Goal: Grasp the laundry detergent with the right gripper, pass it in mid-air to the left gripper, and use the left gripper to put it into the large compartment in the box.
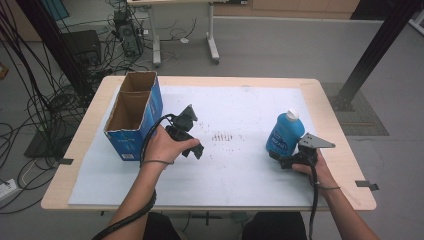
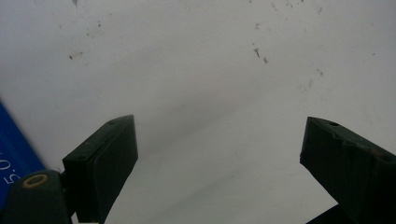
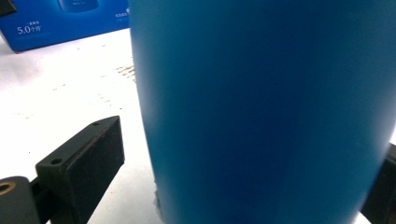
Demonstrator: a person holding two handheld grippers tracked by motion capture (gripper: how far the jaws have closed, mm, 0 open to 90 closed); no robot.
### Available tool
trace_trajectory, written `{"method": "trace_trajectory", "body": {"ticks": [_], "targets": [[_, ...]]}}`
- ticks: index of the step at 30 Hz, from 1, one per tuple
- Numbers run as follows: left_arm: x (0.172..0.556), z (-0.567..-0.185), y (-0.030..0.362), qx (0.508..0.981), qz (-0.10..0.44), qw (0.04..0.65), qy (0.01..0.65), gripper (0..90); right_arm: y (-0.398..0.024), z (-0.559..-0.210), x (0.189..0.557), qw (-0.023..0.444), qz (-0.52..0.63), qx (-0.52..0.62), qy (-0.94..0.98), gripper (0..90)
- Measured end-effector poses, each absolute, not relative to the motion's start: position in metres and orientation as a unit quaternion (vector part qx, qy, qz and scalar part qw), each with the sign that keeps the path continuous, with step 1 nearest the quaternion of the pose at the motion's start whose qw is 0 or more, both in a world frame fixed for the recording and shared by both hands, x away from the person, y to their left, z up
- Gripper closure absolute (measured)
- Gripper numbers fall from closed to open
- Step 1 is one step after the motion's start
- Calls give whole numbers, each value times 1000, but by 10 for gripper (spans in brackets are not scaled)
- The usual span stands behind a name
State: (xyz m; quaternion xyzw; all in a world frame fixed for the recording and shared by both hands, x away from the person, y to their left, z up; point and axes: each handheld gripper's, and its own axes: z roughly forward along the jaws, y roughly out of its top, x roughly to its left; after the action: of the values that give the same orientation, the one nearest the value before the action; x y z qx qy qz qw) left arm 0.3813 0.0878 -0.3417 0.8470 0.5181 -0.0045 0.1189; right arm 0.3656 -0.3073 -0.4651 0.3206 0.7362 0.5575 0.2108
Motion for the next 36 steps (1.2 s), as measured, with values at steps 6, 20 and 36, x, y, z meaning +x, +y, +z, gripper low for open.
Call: {"method": "trace_trajectory", "body": {"ticks": [6, 20, 36], "targets": [[382, -341, 86, 848, -4, 118, 517, 115, -307, -465, 366, 212, 558, 321, 735, 25], [381, -342, 84, 848, -4, 115, 517, 115, -308, -466, 365, 215, 563, 317, 733, 26], [380, -342, 85, 848, -4, 111, 518, 115, -308, -466, 364, 216, 565, 317, 731, 26]]}}
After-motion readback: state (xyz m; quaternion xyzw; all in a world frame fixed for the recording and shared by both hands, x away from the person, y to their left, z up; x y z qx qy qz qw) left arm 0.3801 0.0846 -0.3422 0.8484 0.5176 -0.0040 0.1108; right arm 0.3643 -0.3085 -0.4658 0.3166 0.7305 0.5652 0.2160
